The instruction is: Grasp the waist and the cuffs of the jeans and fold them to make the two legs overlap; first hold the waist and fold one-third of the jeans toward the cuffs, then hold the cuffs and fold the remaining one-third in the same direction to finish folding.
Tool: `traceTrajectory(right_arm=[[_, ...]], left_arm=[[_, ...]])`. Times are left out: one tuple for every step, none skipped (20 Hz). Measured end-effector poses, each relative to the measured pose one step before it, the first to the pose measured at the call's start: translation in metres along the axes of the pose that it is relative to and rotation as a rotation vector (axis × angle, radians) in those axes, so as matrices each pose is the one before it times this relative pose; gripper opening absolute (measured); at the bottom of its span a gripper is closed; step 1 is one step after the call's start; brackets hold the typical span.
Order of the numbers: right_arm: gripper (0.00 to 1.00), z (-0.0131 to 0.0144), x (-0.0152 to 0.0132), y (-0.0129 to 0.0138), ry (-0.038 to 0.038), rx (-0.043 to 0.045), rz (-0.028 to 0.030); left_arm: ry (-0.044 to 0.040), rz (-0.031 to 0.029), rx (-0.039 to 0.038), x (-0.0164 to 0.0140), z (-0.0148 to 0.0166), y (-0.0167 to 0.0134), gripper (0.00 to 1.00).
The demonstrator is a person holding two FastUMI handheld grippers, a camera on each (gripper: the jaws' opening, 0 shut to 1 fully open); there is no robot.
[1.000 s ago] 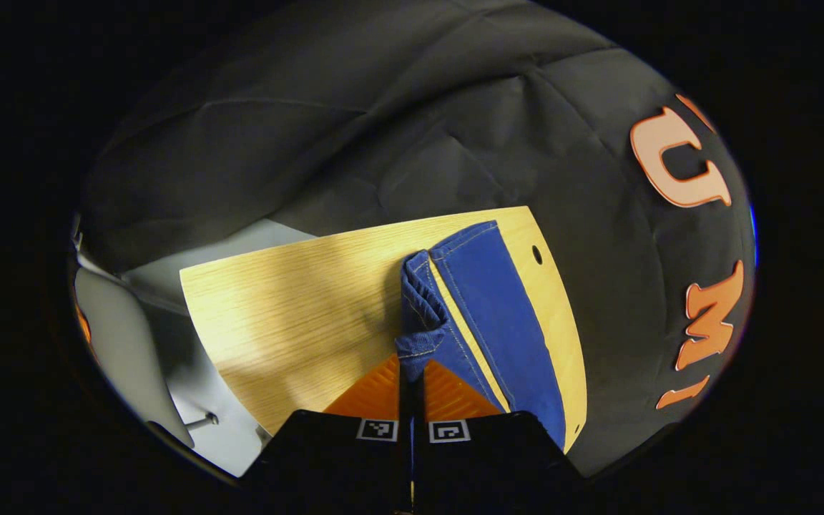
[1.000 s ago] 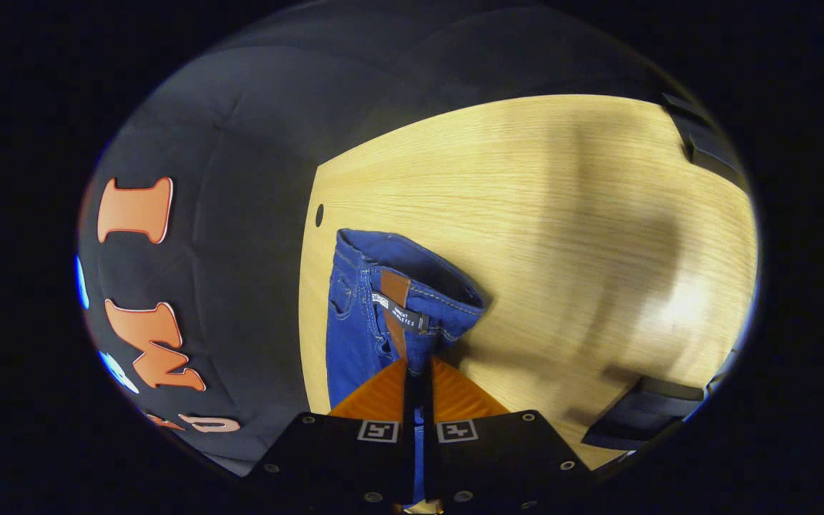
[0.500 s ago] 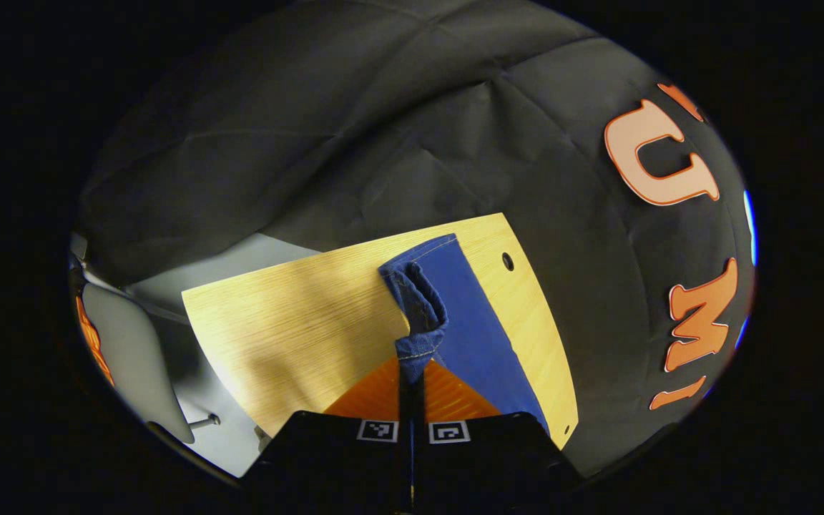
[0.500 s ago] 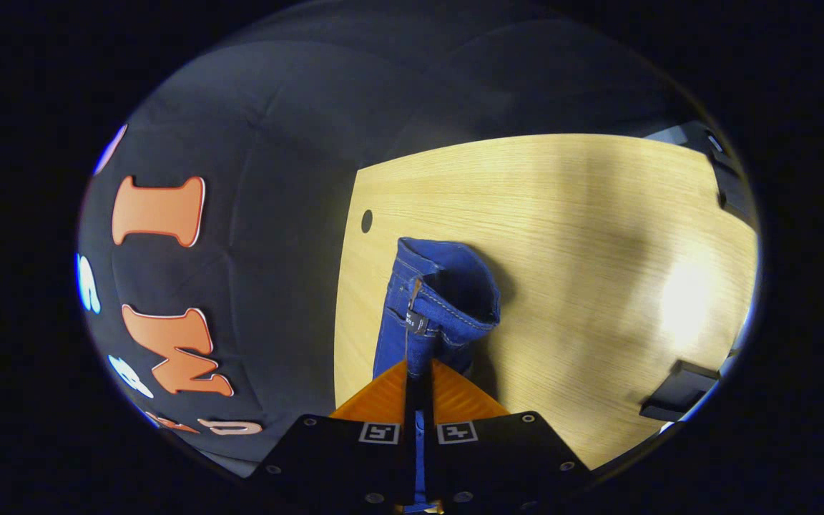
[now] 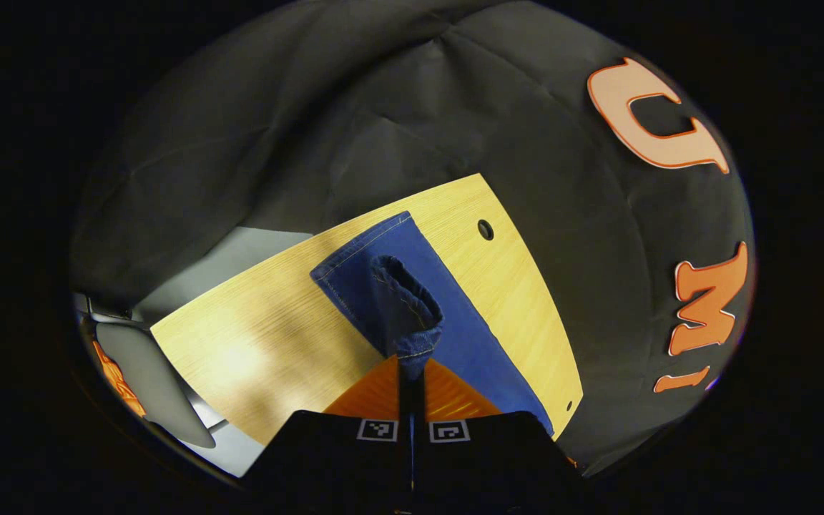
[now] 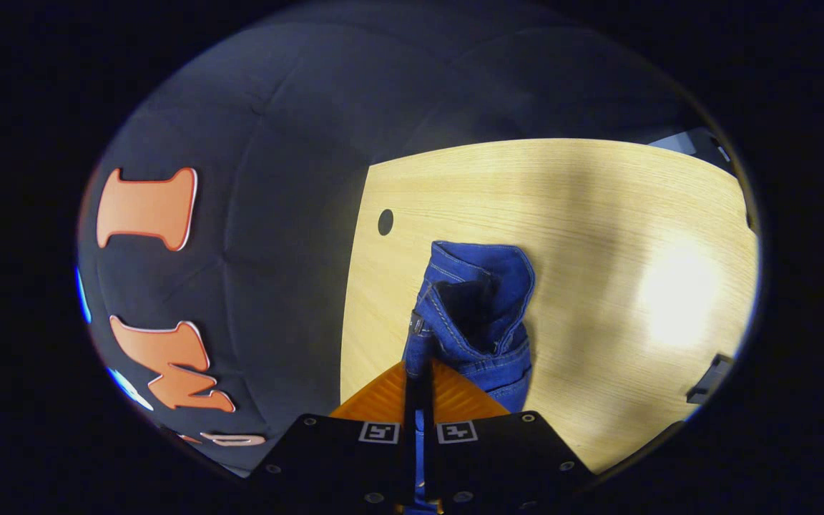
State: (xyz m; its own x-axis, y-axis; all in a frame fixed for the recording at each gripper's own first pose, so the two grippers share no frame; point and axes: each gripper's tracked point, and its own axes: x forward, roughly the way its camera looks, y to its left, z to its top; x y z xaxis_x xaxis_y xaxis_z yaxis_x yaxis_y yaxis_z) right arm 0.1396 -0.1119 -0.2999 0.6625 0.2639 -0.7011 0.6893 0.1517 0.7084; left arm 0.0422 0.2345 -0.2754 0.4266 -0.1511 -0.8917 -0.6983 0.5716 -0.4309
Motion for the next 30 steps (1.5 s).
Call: traceTrajectory(right_arm=[[0.05,0.00556,0.00827,0.00574,-0.01137,0.00675,-0.00961],[0.05,0.00325,0.00661,0.00419,-0.0035,0.00705,-0.0189],[0.05,0.0047,0.00909,0.00596,-0.0072,0.01073,-0.01857],[0.05,0.00191,0.00828,0.00151,0.00092,0.00223,-0.03036],[0.05,0.00346,0.01063,0.00705,-0.00327,0.00504,-0.01689],[0.05,0.00339,0.00959,0.00429,-0.00782,0.01177,-0.02202],[0.05,0.0034,0.01115,0.0081,0.00039,0.00531,-0.01035],[0.05,0.00402,0.01139,0.00402,-0.01405,0.01169,-0.0244],[0.05,-0.00001,0.01401,0.00776,0.00892,-0.00745,-0.00568],[0.05,0.00111,0.01086,0.00479,-0.00363,-0.00168,-0.01929],[0.05,-0.00265,0.0117,0.01032,0.01715,-0.01947,-0.00368],[0.05,-0.00152,0.00656,0.00648,0.00052,-0.01857,-0.02202],[0.05,-0.00187,0.00987,0.00331,0.00549,-0.02432,-0.0267],[0.05,-0.00309,0.00694,-0.00035,0.0046,-0.01688,-0.02043],[0.05,-0.00028,0.00786,0.00195,-0.00638,-0.0037,-0.01921],[0.05,-0.00062,-0.00017,0.00101,-0.00297,-0.00092,-0.00802],[0.05,-0.00079,-0.00229,0.00358,0.00323,-0.00817,0.01494],[0.05,-0.0004,-0.00451,0.00292,0.00023,-0.01433,0.01878],[0.19,0.00157,-0.00574,0.00231,-0.00409,-0.0158,0.01641],[0.13,0.00484,-0.00514,0.00115,-0.02344,-0.02407,0.01072],[0.24,0.00743,-0.00678,-0.00232,-0.03194,-0.02942,-0.00218],[0.4,0.00779,-0.01237,0.00047,-0.03176,-0.03598,0.01585],[0.48,0.00592,-0.00638,-0.00258,-0.02274,-0.03541,0.00747],[0.43,0.00308,-0.00452,-0.00567,-0.01849,-0.03579,0.0058],[0.65,0.00297,-0.00326,-0.0079,-0.01943,-0.03402,-0.01274],[0.69,0.00037,-0.00432,-0.00618,-0.01535,-0.04066,-0.0082],[0.75,-0.00081,-0.00366,-0.00981,-0.00625,-0.03737,-0.02524],[0.78,-0.00327,-0.00715,-0.00667,-0.00626,-0.03632,-0.00719],[0.81,-0.00221,-0.00065,-0.00806,-0.00657,-0.03394,-0.01952],[0.82,-0.00302,-0.0007,-0.00473,-0.00438,-0.03919,-0.00593]], left_arm=[[0.01096,0.01118,-0.01836,0.01102,0.0086,-0.00029,0.01],[0.02574,0.02158,-0.0276,0.01063,0.00633,0.00295,0.01],[0.02672,0.01353,-0.03788,0.00852,0.00813,0.0013,0.02],[0.02133,0.01261,-0.03391,0.01054,0.01068,0.00028,0.01],[0.02726,0.02205,-0.02004,0.00831,0.00579,0.00239,0.01],[0.01062,0.01541,-0.02345,0.00929,0.01084,0.00176,0.02],[0.00874,0.01857,-0.01546,0.0104,0.00954,-0.00133,0.01],[0.00998,0.01103,-0.008,0.01051,0.00824,-0.00172,0.01],[0.01642,0.00623,0.00545,0.01103,0.00835,-0.00459,0.01],[0.01849,0.02482,0.02109,0.00786,0.00551,-0.00222,0.01],[0.00774,0.02221,0.04822,0.00883,0.00881,-0.00391,0.02],[0.00437,0.03555,0.04976,0.01022,0.00653,-0.00099,0.02],[0.01445,0.01433,0.03042,0.00937,0.00515,-0.00637,0.01],[0.01644,0.01554,0.0414,0.0055,0.00176,-0.00811,0.02],[0.00609,0.04039,0.0476,0.00723,0.00255,-0.00252,0.02],[-0.01126,0.02013,0.04826,-0.00098,0.0041,-0.00372,0.06],[-0.03222,-0.00643,0.03607,0.00256,0.00886,-0.0082,0.15],[-0.03079,-0.0075,0.03764,-0.00513,0.00512,-0.00691,0.34],[-0.03449,-0.02332,0.03177,-0.00706,0.005,-0.00755,0.53],[-0.03322,-0.00528,0.0282,-0.00418,0.00419,-0.00575,0.72],[-0.03696,-0.0004,0.02886,-0.00443,0.00298,-0.00407,0.78],[-0.04102,0.00136,0.03213,-0.00794,0.00423,-0.00298,0.81],[-0.05514,0.00105,0.03733,-0.00659,0.00505,-0.00462,0.84],[-0.05438,0.0022,0.04074,-0.00481,0.00274,-0.00576,0.89],[-0.0639,-0.00095,0.04718,-0.00528,0.00463,-0.00539,0.91],[-0.05886,0.00251,0.03742,-0.00909,0.00236,-0.00578,0.92],[-0.05751,-0.00599,0.03276,-0.00857,0.00385,-0.00715,0.96],[-0.04891,-0.00546,0.03454,-0.01393,0.00675,-0.00586,0.96],[-0.06166,0.0047,0.03739,-0.00922,0.00742,-0.00242,0.92],[-0.05409,0.00119,0.03329,-0.01526,0.00826,-0.00929,0.97]])
